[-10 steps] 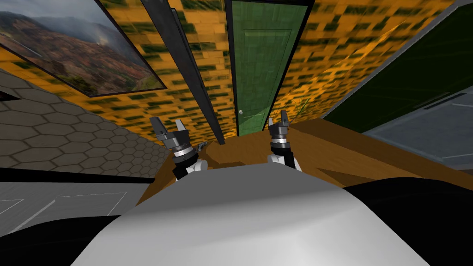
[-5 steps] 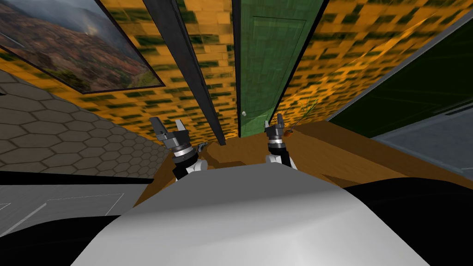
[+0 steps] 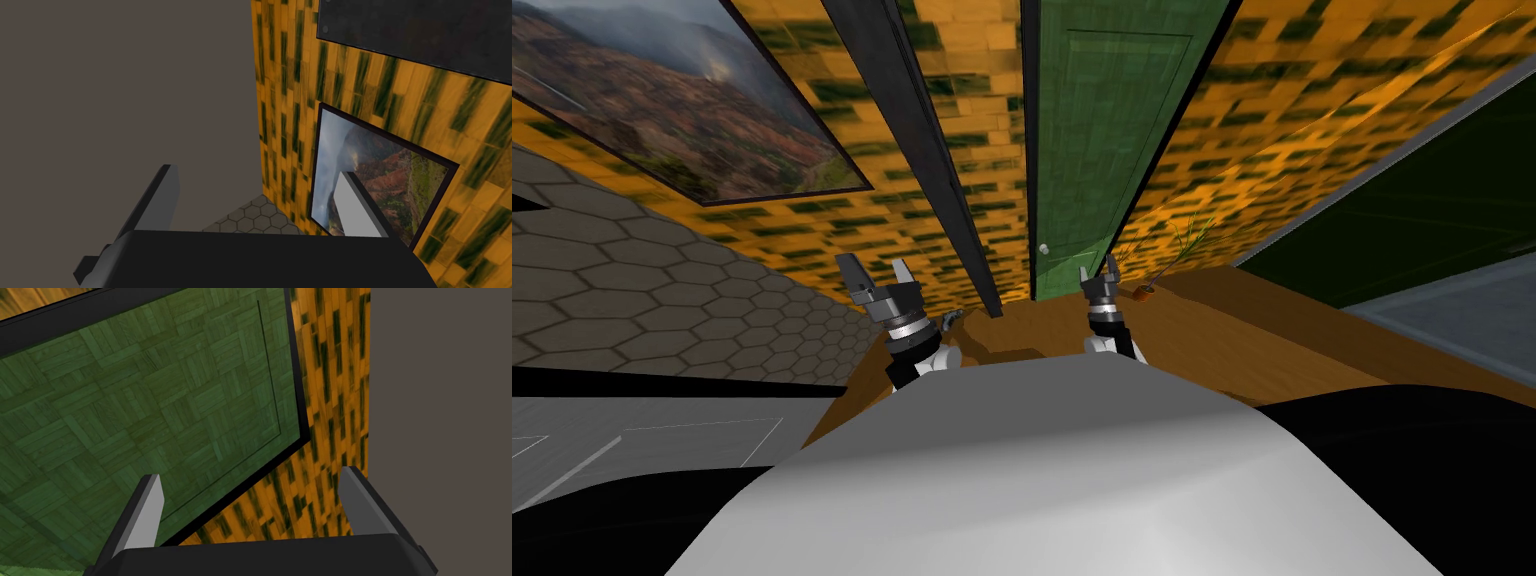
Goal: Pull the door open
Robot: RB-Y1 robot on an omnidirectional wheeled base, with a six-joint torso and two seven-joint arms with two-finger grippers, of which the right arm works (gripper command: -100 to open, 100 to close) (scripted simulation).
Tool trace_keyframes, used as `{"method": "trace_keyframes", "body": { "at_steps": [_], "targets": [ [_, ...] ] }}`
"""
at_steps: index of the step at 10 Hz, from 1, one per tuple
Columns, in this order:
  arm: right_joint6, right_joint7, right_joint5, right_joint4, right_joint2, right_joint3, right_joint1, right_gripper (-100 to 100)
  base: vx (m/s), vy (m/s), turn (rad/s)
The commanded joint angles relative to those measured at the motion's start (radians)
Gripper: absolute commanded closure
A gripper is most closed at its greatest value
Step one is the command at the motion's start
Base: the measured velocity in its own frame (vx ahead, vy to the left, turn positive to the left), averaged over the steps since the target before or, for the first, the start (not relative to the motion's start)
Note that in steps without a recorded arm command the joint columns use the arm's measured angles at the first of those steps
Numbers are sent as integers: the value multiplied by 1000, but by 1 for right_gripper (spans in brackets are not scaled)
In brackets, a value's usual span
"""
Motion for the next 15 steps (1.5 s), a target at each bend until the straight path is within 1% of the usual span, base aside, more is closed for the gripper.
{"method": "trace_keyframes", "body": {
  "at_steps": [1, 6, 15],
  "targets": [
    [-9, -29, -17, 28, -6, 8, -7, -100, 99, 3, 59],
    [-46, -128, -80, 135, -32, 30, -34, -100, 98, -8, 67],
    [-120, -329, -207, 354, -84, 75, -89, -100, 96, -16, 73]
  ]
}}
